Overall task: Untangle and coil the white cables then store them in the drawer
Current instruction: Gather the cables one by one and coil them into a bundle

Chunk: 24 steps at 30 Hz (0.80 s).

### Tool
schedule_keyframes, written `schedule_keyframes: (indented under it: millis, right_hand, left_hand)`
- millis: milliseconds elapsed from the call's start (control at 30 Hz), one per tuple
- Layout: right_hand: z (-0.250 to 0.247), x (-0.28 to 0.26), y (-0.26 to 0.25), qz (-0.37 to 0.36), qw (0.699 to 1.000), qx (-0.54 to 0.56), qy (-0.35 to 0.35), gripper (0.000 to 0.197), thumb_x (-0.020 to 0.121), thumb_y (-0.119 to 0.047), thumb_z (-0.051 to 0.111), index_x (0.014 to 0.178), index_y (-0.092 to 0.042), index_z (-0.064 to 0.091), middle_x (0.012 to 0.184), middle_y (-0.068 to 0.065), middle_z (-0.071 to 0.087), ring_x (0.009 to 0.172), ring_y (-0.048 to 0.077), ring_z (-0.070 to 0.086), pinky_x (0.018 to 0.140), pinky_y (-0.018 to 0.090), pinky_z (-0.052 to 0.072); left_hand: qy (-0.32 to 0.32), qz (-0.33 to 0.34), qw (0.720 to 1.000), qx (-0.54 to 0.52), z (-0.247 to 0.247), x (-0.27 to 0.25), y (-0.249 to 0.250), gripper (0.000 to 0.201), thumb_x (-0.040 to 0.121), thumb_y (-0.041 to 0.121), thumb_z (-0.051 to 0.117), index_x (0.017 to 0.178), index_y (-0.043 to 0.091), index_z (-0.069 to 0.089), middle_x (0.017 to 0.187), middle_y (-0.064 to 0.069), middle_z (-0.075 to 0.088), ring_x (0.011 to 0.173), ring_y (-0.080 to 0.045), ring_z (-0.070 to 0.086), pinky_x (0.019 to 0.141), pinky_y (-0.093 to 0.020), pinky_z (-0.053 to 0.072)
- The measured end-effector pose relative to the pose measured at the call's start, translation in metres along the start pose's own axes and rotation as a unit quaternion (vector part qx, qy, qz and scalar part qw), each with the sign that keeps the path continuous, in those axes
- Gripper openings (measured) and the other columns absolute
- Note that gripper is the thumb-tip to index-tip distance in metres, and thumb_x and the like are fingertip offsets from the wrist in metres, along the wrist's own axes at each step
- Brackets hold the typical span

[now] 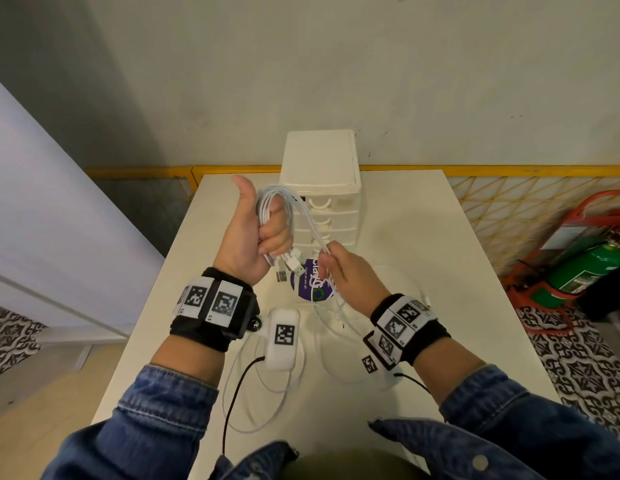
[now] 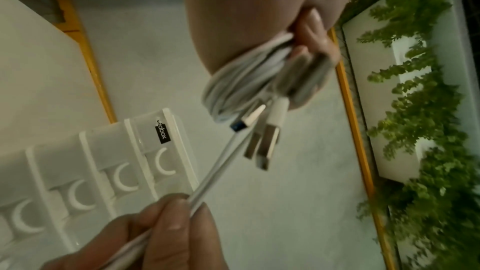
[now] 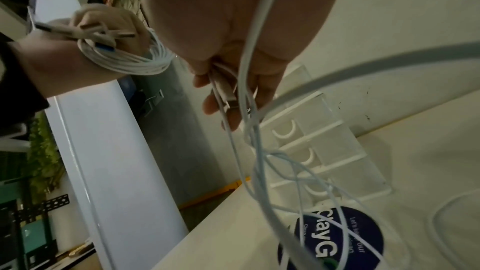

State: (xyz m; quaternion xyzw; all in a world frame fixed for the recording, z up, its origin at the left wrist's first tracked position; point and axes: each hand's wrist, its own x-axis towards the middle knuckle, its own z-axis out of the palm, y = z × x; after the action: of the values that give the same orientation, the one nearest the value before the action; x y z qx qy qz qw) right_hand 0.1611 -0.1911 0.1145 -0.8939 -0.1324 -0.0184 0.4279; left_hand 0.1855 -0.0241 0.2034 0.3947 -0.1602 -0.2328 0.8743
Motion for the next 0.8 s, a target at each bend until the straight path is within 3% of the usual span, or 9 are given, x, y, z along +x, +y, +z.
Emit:
schedule_keyframes:
  millis: [133, 200, 300, 367, 467, 567, 667, 733, 800]
  right_hand:
    - [0.013, 0.001, -0.001, -0.006, 0.999, 0.030, -0.018, 0.024, 0.099, -0.022, 0.034, 0.079, -0.032, 0.041, 0.067, -0.008, 0.055, 0.063, 0.016, 0.054, 0.067, 0.033, 0.043]
    - [0.016, 0.002, -0.004, -0.007, 0.998, 0.049, -0.028, 0.020, 0.099, -0.022, 0.034, 0.084, -0.032, 0.044, 0.068, -0.004, 0.057, 0.066, 0.017, 0.055, 0.069, 0.033, 0.045]
    - [0.018, 0.002, -0.009, 0.008, 0.993, 0.114, -0.031, 0.018, 0.099, -0.024, 0.035, 0.094, -0.024, 0.052, 0.063, -0.006, 0.052, 0.055, 0.004, 0.051, 0.063, 0.023, 0.043]
    - [0.019, 0.000, -0.014, 0.016, 0.989, 0.142, -0.047, 0.022, 0.099, -0.026, 0.036, 0.103, -0.020, 0.057, 0.061, -0.011, 0.047, 0.051, -0.002, 0.048, 0.061, 0.017, 0.039]
    - [0.020, 0.001, -0.019, 0.000, 0.992, 0.099, -0.081, 0.028, 0.098, -0.024, 0.040, 0.120, -0.014, 0.055, 0.070, -0.017, 0.053, 0.065, -0.008, 0.053, 0.068, 0.012, 0.040]
    - [0.021, 0.002, -0.019, -0.026, 0.994, 0.061, -0.091, 0.030, 0.095, -0.025, 0.044, 0.124, -0.020, 0.051, 0.080, 0.013, 0.065, 0.075, 0.025, 0.061, 0.076, 0.040, 0.049]
    - [0.020, 0.000, -0.021, -0.053, 0.992, 0.013, -0.114, 0.016, 0.093, -0.018, 0.047, 0.107, -0.024, 0.052, 0.079, 0.015, 0.063, 0.073, 0.028, 0.058, 0.075, 0.040, 0.047]
    - [0.019, -0.002, -0.024, -0.064, 0.991, 0.000, -0.122, 0.014, 0.093, -0.015, 0.047, 0.088, -0.028, 0.046, 0.073, 0.001, 0.060, 0.072, 0.021, 0.056, 0.075, 0.038, 0.046]
    - [0.017, -0.001, -0.024, -0.053, 0.991, 0.003, -0.123, 0.012, 0.093, -0.014, 0.046, 0.083, -0.020, 0.051, 0.070, -0.010, 0.055, 0.068, 0.013, 0.055, 0.072, 0.032, 0.047]
  left_hand:
    - [0.042, 0.073, 0.996, -0.043, 0.000, 0.002, -0.001, 0.069, 0.080, 0.071, 0.010, 0.062, 0.018, 0.050, 0.037, 0.010, 0.023, 0.032, -0.007, 0.011, 0.032, -0.017, 0.016]
    - [0.057, 0.106, 0.992, -0.043, 0.000, 0.005, -0.002, 0.061, 0.079, 0.069, 0.015, 0.069, 0.017, 0.046, 0.039, 0.011, 0.030, 0.030, -0.003, 0.019, 0.034, -0.017, 0.019]
    - [0.097, 0.158, 0.983, -0.009, 0.006, 0.010, -0.001, 0.036, 0.089, 0.048, 0.037, 0.070, 0.017, 0.038, 0.046, 0.011, 0.031, 0.036, -0.002, 0.027, 0.041, -0.016, 0.027]
    - [0.126, 0.188, 0.973, 0.039, 0.009, 0.012, -0.003, 0.034, 0.096, 0.030, 0.041, 0.065, 0.017, 0.035, 0.050, 0.009, 0.031, 0.042, -0.004, 0.028, 0.046, -0.017, 0.028]
    - [0.180, 0.219, 0.948, 0.142, 0.004, 0.016, -0.009, 0.035, 0.100, 0.025, 0.039, 0.066, 0.018, 0.035, 0.053, 0.008, 0.032, 0.046, -0.007, 0.030, 0.050, -0.022, 0.029]
    - [0.249, 0.239, 0.894, 0.286, 0.000, 0.015, -0.017, 0.031, 0.099, 0.022, 0.042, 0.069, 0.015, 0.039, 0.053, 0.007, 0.036, 0.046, -0.009, 0.033, 0.048, -0.026, 0.030]
    - [0.285, 0.246, 0.855, 0.357, -0.007, 0.014, -0.026, 0.018, 0.097, 0.016, 0.046, 0.082, 0.007, 0.045, 0.058, -0.002, 0.041, 0.048, -0.009, 0.039, 0.048, -0.023, 0.037]
    - [0.277, 0.238, 0.836, 0.408, -0.014, 0.014, -0.034, 0.016, 0.093, 0.023, 0.052, 0.085, 0.010, 0.047, 0.065, -0.003, 0.046, 0.055, -0.012, 0.044, 0.055, -0.028, 0.041]
    - [0.245, 0.211, 0.798, 0.509, -0.020, 0.014, -0.040, 0.017, 0.090, 0.027, 0.058, 0.088, 0.014, 0.048, 0.070, 0.004, 0.050, 0.061, -0.010, 0.048, 0.064, -0.024, 0.041]
